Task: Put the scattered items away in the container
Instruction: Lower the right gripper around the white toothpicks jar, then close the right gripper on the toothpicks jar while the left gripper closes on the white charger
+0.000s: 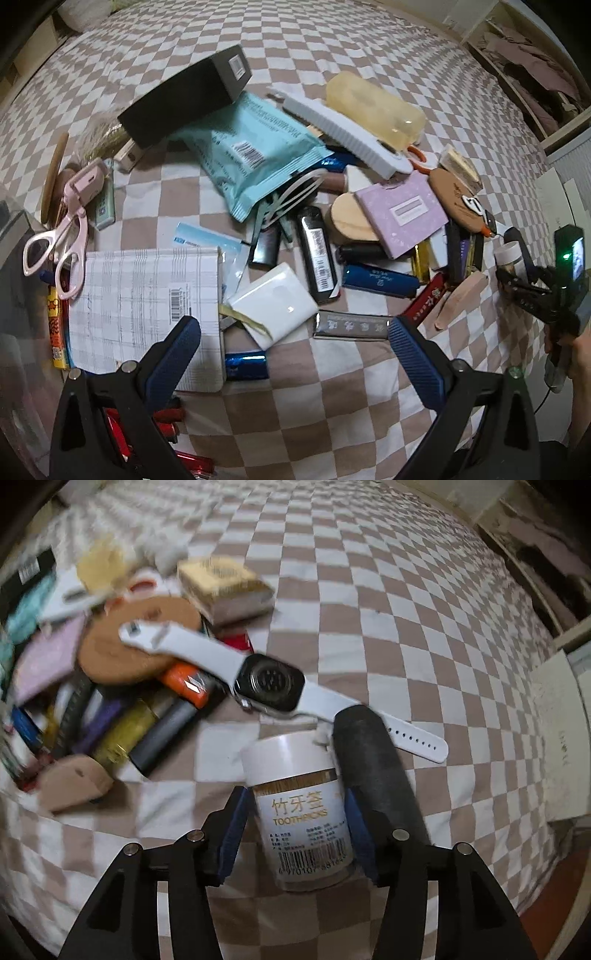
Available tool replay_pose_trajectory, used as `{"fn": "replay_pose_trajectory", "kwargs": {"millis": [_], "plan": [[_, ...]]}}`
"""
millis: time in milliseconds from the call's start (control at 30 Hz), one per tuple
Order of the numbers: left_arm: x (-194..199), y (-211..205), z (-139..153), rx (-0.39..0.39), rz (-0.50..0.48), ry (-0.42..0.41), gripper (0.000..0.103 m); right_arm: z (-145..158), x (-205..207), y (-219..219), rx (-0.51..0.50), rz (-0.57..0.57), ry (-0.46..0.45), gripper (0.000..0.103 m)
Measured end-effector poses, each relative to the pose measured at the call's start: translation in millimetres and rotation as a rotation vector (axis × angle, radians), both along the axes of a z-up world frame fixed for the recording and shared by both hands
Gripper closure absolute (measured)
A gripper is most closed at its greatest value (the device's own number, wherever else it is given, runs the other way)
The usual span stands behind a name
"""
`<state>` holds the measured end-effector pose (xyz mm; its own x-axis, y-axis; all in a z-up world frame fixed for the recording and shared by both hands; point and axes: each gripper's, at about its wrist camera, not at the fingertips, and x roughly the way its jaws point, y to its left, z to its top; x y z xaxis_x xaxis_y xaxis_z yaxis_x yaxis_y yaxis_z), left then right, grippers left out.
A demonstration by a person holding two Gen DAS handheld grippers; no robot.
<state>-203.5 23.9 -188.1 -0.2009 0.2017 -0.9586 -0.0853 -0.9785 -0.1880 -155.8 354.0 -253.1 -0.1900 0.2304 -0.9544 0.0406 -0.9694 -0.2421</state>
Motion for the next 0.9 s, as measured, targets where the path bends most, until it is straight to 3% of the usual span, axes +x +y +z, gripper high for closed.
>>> {"fn": "replay_pose_trajectory", "kwargs": {"millis": [200,333,500,567,633,700,800,900], "plan": [[0,1,-8,0.096,-0.015,-0.065,0.002,-6,2,13,-0.057,-0.055,-0.021,0.049],[0,5,-18,0.11,-0.024,-0.116,0.002,-5,4,20,-0.091,-0.083,-0.021,0.049],[-3,-1,-31,0.147,0.041,-0.183,0.002,-5,7,28,-0.134,-0.117,-0.021,0.05],[-6,-3,-33,0.138,0.06,-0.184,0.008,-5,8,31,-0.151,-0.13,-0.021,0.05],[-10,-4,-37,0.135,0.08,-0.197,0.026,-5,8,33,-0.153,-0.131,-0.021,0.05],[-12,-5,-44,0.125,0.1,-0.222,0.033,-5,9,35,-0.157,-0.131,-0.02,0.05],[-14,-1,-50,0.085,0.103,-0.234,0.039,-5,9,39,-0.164,-0.129,-0.019,0.05],[-16,-1,-50,0.083,0.123,-0.231,0.039,-5,10,43,-0.172,-0.125,-0.02,0.05]]}}
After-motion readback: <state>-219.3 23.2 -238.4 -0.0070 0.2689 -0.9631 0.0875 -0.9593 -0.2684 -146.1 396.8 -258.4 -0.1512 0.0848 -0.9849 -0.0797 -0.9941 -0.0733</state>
